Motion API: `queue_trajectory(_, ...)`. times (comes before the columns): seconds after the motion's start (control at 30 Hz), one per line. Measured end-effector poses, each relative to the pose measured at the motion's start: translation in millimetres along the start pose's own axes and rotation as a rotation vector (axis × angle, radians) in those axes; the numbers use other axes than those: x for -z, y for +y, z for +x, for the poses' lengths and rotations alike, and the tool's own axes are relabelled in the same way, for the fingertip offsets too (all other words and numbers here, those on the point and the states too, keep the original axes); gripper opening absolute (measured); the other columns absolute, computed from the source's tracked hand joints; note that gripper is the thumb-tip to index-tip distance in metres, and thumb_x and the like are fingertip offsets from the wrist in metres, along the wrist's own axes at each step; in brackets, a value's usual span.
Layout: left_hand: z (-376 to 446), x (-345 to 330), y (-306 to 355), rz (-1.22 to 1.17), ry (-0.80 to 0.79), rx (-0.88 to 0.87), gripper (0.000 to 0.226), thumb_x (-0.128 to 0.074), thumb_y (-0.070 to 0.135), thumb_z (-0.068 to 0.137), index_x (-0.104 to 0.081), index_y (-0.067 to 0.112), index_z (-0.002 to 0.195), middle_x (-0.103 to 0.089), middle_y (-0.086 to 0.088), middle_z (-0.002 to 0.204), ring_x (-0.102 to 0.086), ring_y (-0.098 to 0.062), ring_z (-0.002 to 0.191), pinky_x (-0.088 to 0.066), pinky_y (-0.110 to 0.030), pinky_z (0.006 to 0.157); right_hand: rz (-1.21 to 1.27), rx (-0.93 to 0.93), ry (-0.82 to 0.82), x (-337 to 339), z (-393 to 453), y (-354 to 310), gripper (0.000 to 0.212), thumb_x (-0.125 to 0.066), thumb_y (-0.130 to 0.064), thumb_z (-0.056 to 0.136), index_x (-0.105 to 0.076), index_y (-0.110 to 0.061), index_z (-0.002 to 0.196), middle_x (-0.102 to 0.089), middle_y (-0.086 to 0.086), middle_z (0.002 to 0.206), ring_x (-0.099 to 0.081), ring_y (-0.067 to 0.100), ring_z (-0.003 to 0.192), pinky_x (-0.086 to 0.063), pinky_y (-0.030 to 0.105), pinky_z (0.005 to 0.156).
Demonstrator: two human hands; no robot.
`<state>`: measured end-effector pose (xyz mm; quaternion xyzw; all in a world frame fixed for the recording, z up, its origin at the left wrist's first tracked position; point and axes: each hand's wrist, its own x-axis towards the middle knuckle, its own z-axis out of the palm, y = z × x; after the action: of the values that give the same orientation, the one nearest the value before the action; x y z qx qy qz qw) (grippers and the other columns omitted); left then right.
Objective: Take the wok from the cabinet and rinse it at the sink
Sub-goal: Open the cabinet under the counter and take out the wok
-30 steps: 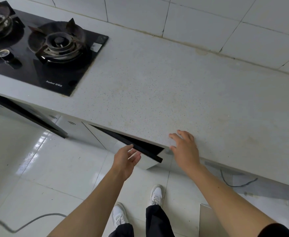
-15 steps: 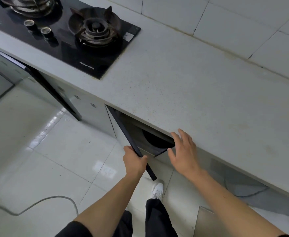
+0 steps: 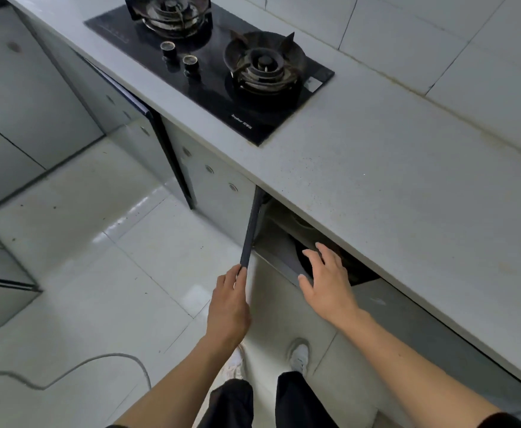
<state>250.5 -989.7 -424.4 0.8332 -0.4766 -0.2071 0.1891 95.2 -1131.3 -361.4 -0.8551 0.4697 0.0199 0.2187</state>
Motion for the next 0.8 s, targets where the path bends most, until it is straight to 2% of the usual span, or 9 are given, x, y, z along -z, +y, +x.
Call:
queue_trajectory(0.1, 4.9, 21.0, -31.1, 0.069, 0.021, -0.013, 0.087, -0.059, -0.02, 0.053, -0.05, 0.004, 0.136, -0.049, -0.004, 0.14, -0.045, -0.027, 0.103, -0.055, -0.034, 0.074, 0.015, 0.016, -0.028, -5.0, 4.5, -18.0, 0.055, -0.055, -0.033, 0.095, -0.038, -0.015, 0.144, -0.025, 0.01, 0.156, -0.02, 0.026, 0.143, -0.03, 0.042, 0.113)
queue_trajectory(0.23, 23.3, 48.8, -54.3, 0.198, 0.067, 0.026, 0.082, -0.059, -0.018, 0.045, -0.057, 0.003, 0.124, -0.052, -0.002, 0.129, -0.054, -0.034, 0.089, -0.049, -0.038, 0.062, 0.023, 0.044, -0.039, -7.5, 7.5, -31.8, 0.053, -0.054, -0.034, 0.095, -0.039, -0.016, 0.143, -0.025, 0.008, 0.156, -0.019, 0.023, 0.144, -0.029, 0.04, 0.113)
queue_trajectory(0.3, 32.1, 58.5, -58.5, 0.302, 0.034, 0.078, 0.077, -0.065, -0.008, 0.048, -0.056, 0.003, 0.124, -0.056, -0.007, 0.126, -0.053, -0.035, 0.091, -0.045, -0.038, 0.063, 0.025, 0.04, -0.033, -7.1, 9.5, -34.6, 0.052, -0.054, -0.033, 0.095, -0.04, -0.017, 0.143, -0.025, 0.007, 0.156, -0.018, 0.022, 0.144, -0.029, 0.04, 0.113)
queue_trajectory(0.4, 41.8, 66.4, -63.2, 0.322, 0.013, 0.148, 0.074, -0.065, 0.004, 0.059, -0.048, 0.004, 0.13, -0.05, -0.013, 0.127, -0.049, -0.036, 0.1, -0.046, -0.041, 0.071, 0.028, 0.023, -0.035, -5.4, 10.5, -34.9, 0.052, -0.055, -0.033, 0.095, -0.04, -0.017, 0.142, -0.025, 0.007, 0.156, -0.018, 0.022, 0.144, -0.029, 0.04, 0.113)
queue_trajectory(0.5, 43.2, 68.3, -66.0, 0.326, 0.024, 0.146, 0.072, -0.064, 0.007, 0.063, -0.046, 0.007, 0.133, -0.049, -0.013, 0.126, -0.049, -0.035, 0.103, -0.046, -0.042, 0.074, 0.011, 0.022, -0.033, -1.8, 10.4, -31.7, 0.051, -0.055, -0.033, 0.095, -0.04, -0.017, 0.142, -0.026, 0.006, 0.155, -0.019, 0.022, 0.144, -0.03, 0.039, 0.113)
queue_trajectory(0.7, 26.1, 58.1, -56.7, 0.333, -0.041, 0.131, 0.082, -0.064, 0.009, 0.057, -0.043, 0.003, 0.136, -0.048, -0.014, 0.125, -0.049, -0.034, 0.101, -0.046, -0.041, 0.078, 0.024, -0.029, -0.023, 12.9, 7.8, -25.3, 0.052, -0.056, -0.032, 0.095, -0.04, -0.017, 0.142, -0.026, 0.006, 0.156, -0.019, 0.022, 0.144, -0.028, 0.038, 0.113)
queue_trajectory(0.8, 29.8, 63.6, -54.8, 0.306, -0.071, 0.162, 0.078, -0.066, 0.015, 0.061, -0.042, 0.003, 0.134, -0.047, -0.015, 0.126, -0.049, -0.035, 0.104, -0.048, -0.042, 0.081, 0.026, -0.047, -0.005, 21.4, 2.2, -20.7, 0.052, -0.055, -0.033, 0.095, -0.04, -0.017, 0.143, -0.028, 0.006, 0.155, -0.021, 0.022, 0.143, -0.029, 0.038, 0.113)
